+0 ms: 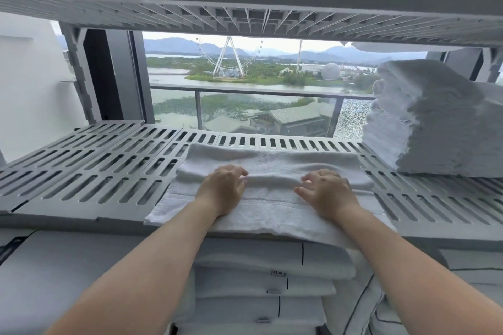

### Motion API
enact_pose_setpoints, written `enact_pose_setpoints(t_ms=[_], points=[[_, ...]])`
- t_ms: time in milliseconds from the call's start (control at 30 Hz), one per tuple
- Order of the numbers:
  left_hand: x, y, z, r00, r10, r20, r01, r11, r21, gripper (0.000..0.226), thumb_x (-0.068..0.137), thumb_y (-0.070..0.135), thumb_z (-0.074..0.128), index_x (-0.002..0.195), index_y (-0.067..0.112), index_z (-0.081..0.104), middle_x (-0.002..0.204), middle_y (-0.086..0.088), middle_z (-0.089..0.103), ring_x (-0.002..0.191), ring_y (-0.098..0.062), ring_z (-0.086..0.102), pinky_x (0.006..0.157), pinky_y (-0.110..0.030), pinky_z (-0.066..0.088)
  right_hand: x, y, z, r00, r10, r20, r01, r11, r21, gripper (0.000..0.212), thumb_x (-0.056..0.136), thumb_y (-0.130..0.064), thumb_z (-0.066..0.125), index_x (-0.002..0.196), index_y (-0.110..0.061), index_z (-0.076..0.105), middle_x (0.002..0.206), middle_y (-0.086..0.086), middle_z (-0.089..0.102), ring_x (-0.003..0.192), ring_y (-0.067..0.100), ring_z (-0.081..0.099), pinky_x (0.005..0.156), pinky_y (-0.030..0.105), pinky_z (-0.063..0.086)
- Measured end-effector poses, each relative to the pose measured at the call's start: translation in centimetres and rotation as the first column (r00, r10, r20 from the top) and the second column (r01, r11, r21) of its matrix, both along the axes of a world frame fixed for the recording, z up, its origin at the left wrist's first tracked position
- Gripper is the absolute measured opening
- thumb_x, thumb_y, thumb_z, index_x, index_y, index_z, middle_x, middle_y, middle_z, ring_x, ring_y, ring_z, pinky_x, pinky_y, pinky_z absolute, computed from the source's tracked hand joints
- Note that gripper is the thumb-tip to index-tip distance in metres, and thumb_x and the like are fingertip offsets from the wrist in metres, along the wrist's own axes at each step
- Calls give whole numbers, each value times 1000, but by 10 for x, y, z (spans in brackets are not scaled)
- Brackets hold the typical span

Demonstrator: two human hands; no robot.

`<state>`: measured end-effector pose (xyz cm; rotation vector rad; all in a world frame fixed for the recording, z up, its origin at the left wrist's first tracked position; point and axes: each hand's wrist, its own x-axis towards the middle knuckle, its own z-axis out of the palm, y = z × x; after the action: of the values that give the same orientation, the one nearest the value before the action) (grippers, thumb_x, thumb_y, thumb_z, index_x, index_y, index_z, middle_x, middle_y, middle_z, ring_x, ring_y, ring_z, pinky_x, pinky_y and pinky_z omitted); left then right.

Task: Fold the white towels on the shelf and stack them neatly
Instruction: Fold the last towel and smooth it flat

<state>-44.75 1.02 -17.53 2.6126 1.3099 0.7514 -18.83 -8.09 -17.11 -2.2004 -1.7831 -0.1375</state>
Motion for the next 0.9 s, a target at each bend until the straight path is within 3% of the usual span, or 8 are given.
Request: enact_pose_setpoints(t_ms=[200,300,433,567,667,767,833,900], points=[[-12,-41,1,991,-133,2,132,987,94,22,99,35,56,105,22,74,113,1,67,105,-17,60,92,-40,54,-37,-49,-15,982,169,90,-188,933,307,22,92,-43,62,94,-26,75,107,-1,68,105,22,61,95,38,43],[-14,-59,-1,989,-132,-69,130,991,-32,38,97,53,49,120,28,67,129,6,61,121,-17,56,100,-41,48,-38,-71,-26,967,216,134,-247,921,301,37,92,-55,55,106,-25,73,108,-3,67,108,21,60,97,38,43],[-22,-81,-11,943,-110,-314,127,991,35,87,82,83,40,150,28,41,158,6,38,145,-17,35,116,-41,33,-34,-97,-37,927,277,252,-322,933,158,65,84,-67,56,134,-24,56,124,-3,60,114,20,55,98,41,45],[-26,-93,-19,947,-84,-309,118,989,94,62,97,40,53,154,22,35,161,2,34,149,-17,29,122,-37,24,-27,-113,-43,954,206,217,-266,917,298,39,80,-18,67,120,-19,63,114,1,64,107,24,61,94,39,50],[-28,-108,-16,977,-62,-204,76,995,61,47,102,20,46,149,23,45,156,3,43,144,-18,39,117,-38,34,-27,-125,-44,984,139,115,-176,885,432,25,82,-7,66,106,-15,70,101,2,68,96,24,63,85,39,54],[-30,-122,-9,980,58,-191,-35,992,122,39,101,16,44,136,28,59,138,9,60,123,-21,60,92,-40,53,-28,-134,-44,996,46,77,-78,867,493,23,84,-5,64,103,-16,72,94,2,69,89,24,64,81,40,53],[-31,-127,-4,960,198,-196,-149,959,240,32,97,10,44,113,24,67,108,5,69,94,-25,68,68,-34,52,-29,-137,-41,999,-19,47,-8,859,512,26,85,-2,62,103,-17,73,92,3,70,86,24,64,80,40,52],[-34,-130,0,939,297,-173,-246,933,263,30,90,1,43,95,19,66,91,0,68,80,-28,66,63,-33,50,-29,-135,-35,998,-64,25,42,853,520,29,85,1,59,104,-17,73,90,3,71,83,24,65,78,40,51]])
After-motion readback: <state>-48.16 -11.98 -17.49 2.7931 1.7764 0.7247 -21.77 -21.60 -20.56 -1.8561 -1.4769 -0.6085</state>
